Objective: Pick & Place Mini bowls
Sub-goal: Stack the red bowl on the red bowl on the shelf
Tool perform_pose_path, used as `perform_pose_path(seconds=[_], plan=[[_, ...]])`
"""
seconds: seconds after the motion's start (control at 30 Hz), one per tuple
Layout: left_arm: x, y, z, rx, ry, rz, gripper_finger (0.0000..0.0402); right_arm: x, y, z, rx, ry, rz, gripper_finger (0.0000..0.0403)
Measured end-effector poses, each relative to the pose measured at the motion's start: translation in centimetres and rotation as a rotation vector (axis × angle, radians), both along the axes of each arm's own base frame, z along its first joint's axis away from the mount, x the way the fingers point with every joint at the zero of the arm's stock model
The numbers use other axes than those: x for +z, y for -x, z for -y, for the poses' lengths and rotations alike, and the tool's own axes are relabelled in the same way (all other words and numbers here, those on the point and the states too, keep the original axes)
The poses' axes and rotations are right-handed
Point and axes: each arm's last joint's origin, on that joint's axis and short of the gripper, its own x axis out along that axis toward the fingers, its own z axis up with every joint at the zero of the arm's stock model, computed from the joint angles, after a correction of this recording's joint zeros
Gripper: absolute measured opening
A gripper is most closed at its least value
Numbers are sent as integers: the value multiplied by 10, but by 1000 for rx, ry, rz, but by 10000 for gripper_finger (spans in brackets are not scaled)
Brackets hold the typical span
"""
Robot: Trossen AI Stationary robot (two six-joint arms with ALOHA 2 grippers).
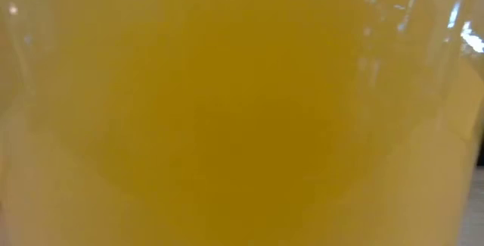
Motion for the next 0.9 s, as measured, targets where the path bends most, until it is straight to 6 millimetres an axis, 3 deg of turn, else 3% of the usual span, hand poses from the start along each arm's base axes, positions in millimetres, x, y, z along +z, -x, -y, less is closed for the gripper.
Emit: perform_pose_path(seconds=[0.53,0.73,0.9], plan=[[5,61,-132,451,-52,-243,8,0,0,0,0,0,0,116],[4,87,-163,594,19,-250,20,0,0,0,0,0,0,116],[3,98,-175,641,80,-227,11,0,0,0,0,0,0,116]])
